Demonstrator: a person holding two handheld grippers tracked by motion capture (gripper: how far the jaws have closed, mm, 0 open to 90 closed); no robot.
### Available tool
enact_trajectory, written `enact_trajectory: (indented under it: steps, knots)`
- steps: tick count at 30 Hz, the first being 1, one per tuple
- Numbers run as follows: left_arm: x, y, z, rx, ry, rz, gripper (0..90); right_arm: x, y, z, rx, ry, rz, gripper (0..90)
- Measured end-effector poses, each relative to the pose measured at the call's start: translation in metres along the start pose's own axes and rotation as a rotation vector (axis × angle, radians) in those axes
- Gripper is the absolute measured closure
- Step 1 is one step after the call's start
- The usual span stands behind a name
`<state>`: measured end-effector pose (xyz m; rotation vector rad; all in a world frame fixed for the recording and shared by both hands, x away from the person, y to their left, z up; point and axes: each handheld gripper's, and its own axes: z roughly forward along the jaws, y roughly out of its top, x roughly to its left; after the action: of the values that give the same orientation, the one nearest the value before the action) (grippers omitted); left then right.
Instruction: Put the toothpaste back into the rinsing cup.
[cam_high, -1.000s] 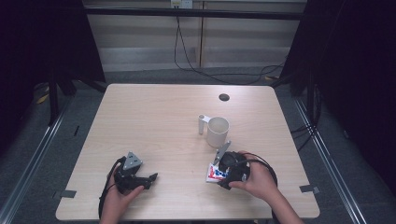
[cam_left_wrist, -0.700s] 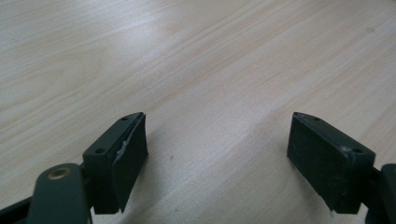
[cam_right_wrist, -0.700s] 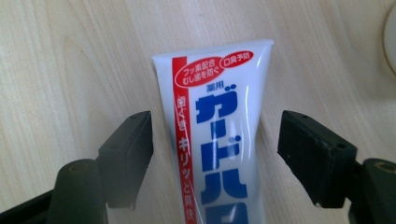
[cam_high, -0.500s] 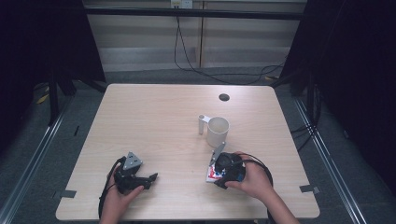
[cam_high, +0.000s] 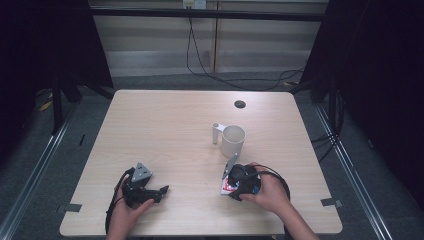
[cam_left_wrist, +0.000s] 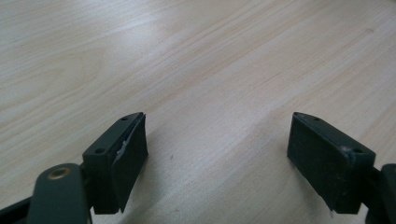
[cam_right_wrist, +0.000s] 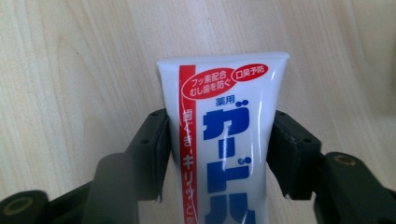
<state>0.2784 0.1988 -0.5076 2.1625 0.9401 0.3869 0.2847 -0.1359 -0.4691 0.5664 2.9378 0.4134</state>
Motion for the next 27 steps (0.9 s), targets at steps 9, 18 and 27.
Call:
enact_trajectory:
  steps: [9,18,27]
  knots:
    - [0.000,0.000,0.000,0.000,0.001,0.002,19.8,0.000,-0.002,-0.014,-0.053,-0.038,0.009,61.6]
    - [0.000,0.000,0.000,0.003,0.002,0.005,19.9,-0.004,-0.007,-0.039,-0.180,-0.040,0.056,65.0]
    - [0.000,0.000,0.000,0.001,0.001,0.001,19.8,-0.011,-0.015,-0.052,-0.291,-0.041,0.105,65.9]
